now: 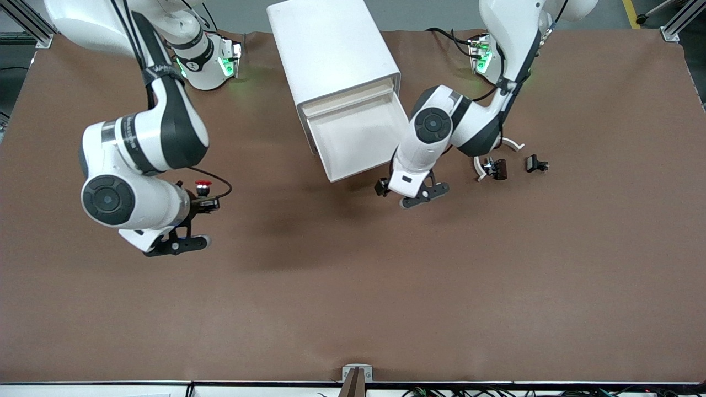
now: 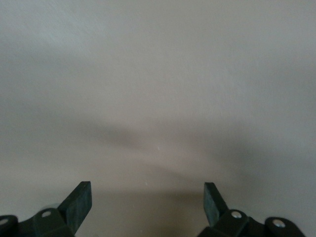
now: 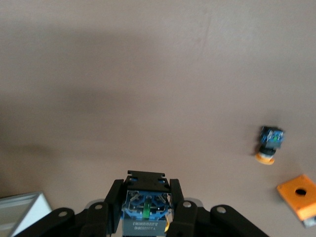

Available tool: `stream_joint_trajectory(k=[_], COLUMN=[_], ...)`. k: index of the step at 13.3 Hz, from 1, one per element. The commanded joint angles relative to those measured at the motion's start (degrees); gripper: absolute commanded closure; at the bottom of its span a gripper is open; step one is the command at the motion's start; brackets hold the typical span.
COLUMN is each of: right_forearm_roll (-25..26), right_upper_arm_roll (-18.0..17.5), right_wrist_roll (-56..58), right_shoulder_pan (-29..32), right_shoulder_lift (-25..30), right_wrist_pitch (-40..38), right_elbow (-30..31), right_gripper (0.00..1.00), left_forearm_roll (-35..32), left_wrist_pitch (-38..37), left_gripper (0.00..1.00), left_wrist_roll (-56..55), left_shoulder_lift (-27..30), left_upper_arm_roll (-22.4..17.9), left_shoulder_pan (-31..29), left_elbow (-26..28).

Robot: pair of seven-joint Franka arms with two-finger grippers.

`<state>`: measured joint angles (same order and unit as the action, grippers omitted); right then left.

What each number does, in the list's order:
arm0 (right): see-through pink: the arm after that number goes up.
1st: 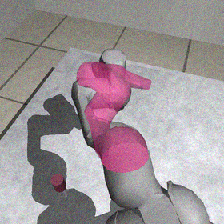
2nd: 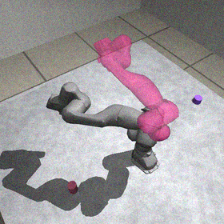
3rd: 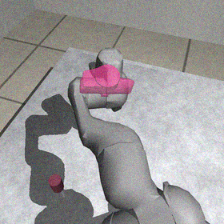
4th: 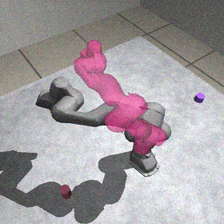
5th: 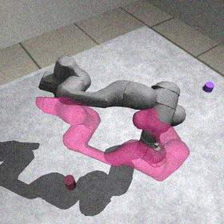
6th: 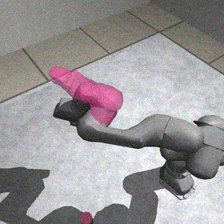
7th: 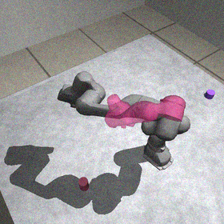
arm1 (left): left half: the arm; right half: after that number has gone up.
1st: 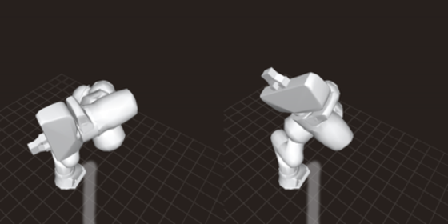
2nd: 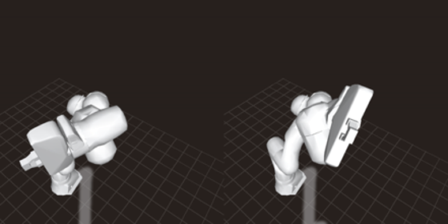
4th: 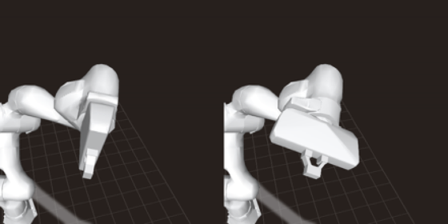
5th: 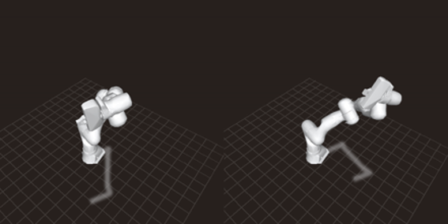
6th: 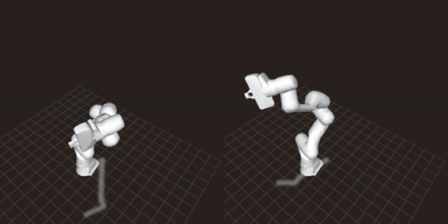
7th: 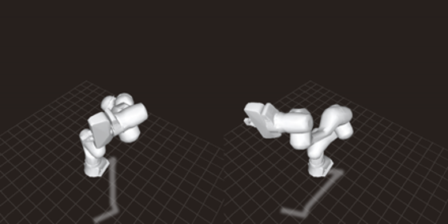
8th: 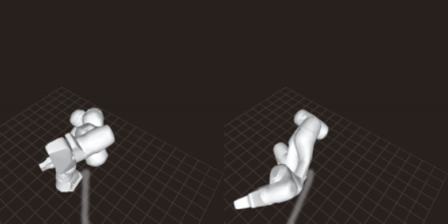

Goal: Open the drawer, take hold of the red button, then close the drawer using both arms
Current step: 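Push the drawer shut with the left gripper while the right gripper carries the button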

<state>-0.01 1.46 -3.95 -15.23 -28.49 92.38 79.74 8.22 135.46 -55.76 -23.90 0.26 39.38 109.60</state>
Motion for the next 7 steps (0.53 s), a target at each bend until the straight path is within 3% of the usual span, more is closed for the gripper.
stream_joint_trajectory(k=[1,7], right_forearm_roll=[1.6,6.1], right_upper_arm_roll=[-1.0,-0.9], right_wrist_roll=[6.2,8.5], right_shoulder_pan=[3.0,9.3], right_shoulder_lift=[1.1,1.5], right_wrist_pitch=[5.8,22.4], right_elbow=[4.5,15.4], right_gripper=[0.68,0.68], left_forearm_roll=[-1.3,-1.3], left_wrist_pitch=[-0.1,-6.9], left_gripper=[0.00,0.00], left_wrist_roll=[0.4,0.0], left_shoulder_lift=[3.0,2.7], left_upper_arm_roll=[2.1,8.1], left_shoulder_pan=[-0.1,0.0], left_elbow=[2.6,2.2])
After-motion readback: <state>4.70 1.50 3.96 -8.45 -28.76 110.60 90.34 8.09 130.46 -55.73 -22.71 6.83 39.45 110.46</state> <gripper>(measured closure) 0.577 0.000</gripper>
